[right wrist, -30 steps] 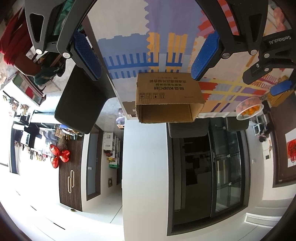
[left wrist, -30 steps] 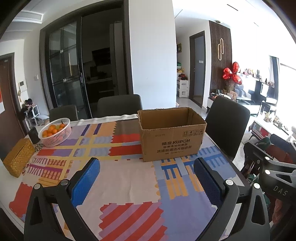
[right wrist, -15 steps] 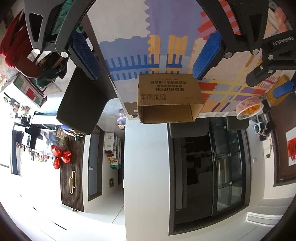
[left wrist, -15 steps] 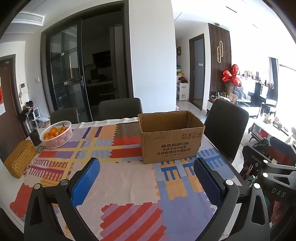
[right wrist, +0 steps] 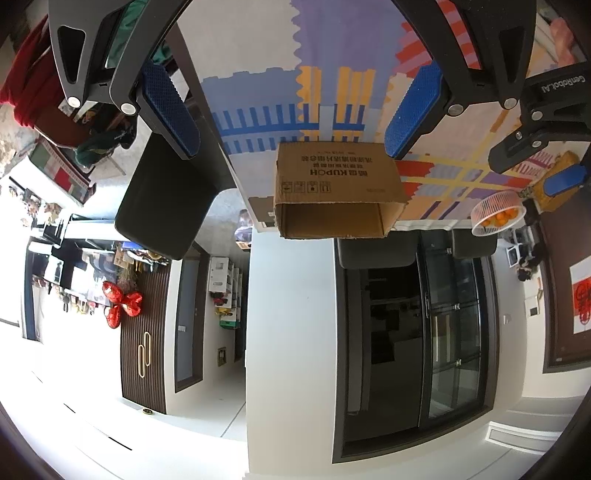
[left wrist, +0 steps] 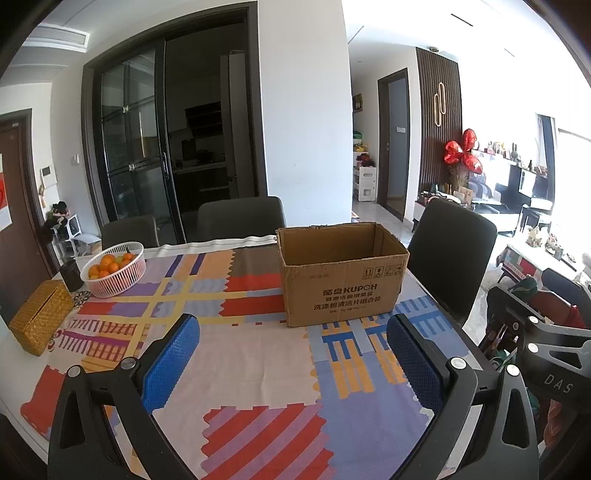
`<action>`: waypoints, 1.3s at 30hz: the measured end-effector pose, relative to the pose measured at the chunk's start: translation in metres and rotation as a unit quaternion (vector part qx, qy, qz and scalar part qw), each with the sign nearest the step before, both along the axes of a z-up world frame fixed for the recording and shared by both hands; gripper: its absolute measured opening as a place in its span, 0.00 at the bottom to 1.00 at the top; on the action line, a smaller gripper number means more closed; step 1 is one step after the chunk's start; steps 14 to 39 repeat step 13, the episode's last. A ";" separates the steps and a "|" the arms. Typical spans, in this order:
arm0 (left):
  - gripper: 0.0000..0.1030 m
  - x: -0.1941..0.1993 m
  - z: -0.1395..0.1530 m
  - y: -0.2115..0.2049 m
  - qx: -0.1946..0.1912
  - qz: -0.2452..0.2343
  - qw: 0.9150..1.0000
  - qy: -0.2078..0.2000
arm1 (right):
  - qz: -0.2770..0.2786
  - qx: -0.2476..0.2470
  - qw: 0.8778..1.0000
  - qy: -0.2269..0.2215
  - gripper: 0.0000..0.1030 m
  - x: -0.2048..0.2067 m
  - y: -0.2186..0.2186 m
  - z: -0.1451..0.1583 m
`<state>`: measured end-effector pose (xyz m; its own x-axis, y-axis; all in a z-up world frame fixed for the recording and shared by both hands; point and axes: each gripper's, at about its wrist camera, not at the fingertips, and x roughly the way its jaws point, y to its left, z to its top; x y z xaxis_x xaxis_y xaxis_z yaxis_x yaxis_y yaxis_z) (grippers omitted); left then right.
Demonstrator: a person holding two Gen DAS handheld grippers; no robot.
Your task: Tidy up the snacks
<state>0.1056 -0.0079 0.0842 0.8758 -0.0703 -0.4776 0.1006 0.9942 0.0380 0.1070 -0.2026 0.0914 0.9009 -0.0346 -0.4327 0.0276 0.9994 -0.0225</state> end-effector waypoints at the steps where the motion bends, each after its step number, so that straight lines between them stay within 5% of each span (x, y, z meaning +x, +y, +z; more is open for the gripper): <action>1: 1.00 0.000 0.000 0.000 0.000 0.000 1.000 0.000 | 0.000 0.000 1.000 0.000 0.99 0.001 -0.001 0.001; 39: 1.00 0.000 0.001 0.000 -0.003 0.001 1.000 0.000 | 0.000 0.001 1.000 -0.001 0.99 0.001 0.000 0.001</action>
